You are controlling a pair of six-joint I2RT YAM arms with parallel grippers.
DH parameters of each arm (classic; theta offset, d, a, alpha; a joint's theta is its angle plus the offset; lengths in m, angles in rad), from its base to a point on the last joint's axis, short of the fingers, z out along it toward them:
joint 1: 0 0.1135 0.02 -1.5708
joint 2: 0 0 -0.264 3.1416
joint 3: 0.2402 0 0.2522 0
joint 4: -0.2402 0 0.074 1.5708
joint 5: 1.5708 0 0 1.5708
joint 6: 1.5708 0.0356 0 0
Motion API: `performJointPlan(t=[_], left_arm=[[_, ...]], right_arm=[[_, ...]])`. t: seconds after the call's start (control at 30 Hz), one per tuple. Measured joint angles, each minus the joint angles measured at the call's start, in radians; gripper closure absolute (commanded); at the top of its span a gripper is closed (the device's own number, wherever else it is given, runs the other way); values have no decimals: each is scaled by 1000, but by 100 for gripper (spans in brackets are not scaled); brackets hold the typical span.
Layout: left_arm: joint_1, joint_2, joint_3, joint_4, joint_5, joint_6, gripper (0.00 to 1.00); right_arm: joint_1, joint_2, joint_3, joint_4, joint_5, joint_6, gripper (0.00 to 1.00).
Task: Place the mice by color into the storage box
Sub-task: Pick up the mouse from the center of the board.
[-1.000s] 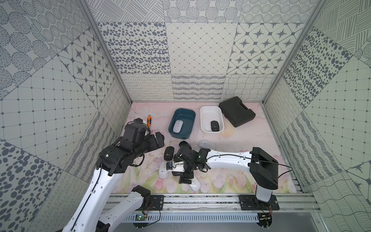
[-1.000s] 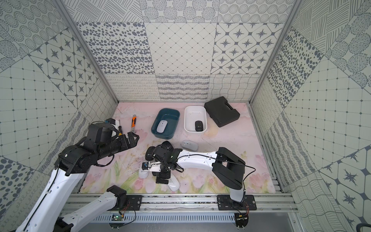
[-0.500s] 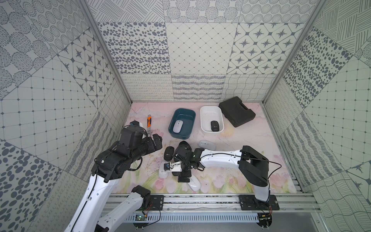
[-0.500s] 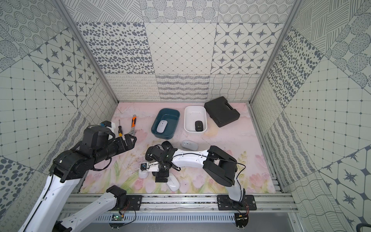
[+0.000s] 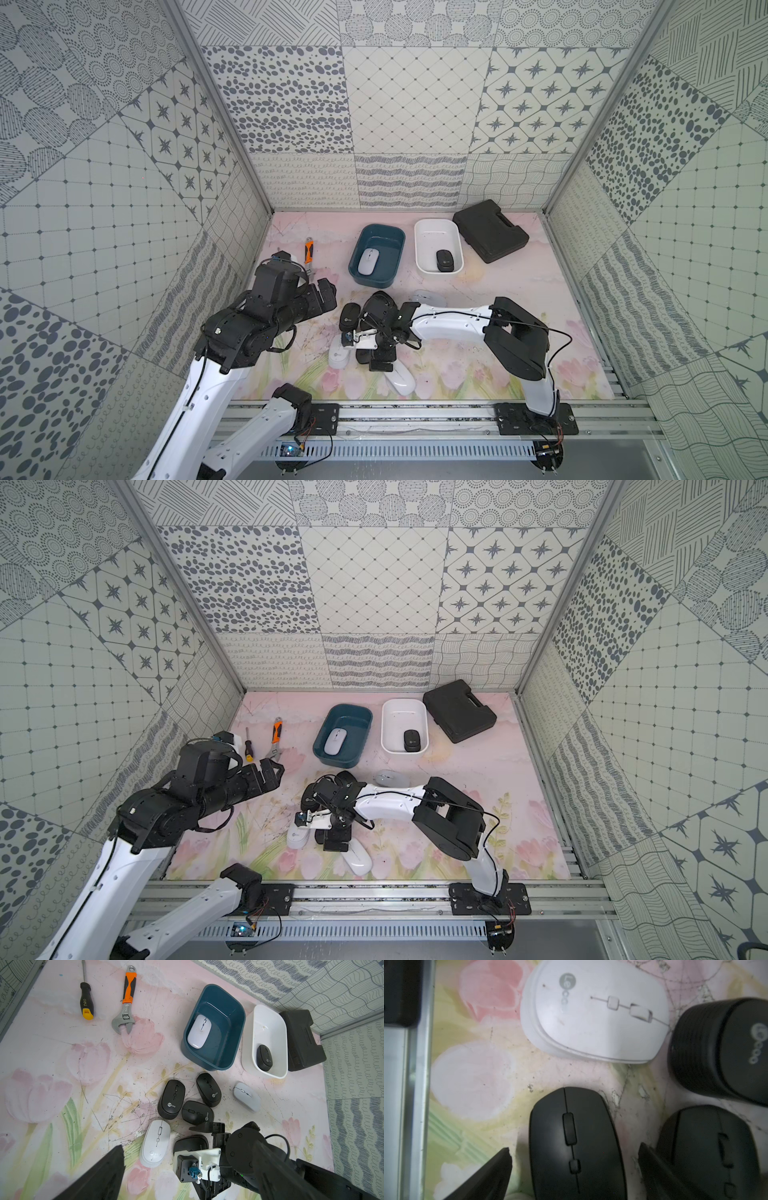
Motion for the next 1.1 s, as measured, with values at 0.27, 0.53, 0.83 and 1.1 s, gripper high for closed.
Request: performJointPlan(t=[0.27, 0.53, 0.83, 1.1], left_arm=[[0, 12, -11, 1, 0, 6, 1], [0, 14, -19, 2, 0, 11, 1], [0, 27, -16, 2, -19, 33, 1], [0, 34, -2, 2, -45, 40, 1]], right_arm=[[-10, 12, 0, 7, -1, -3, 8], [-10, 12, -8, 30, 16, 8, 19], [10, 2, -40, 105, 61, 32, 38], [29, -27, -85, 180, 142, 89, 37]])
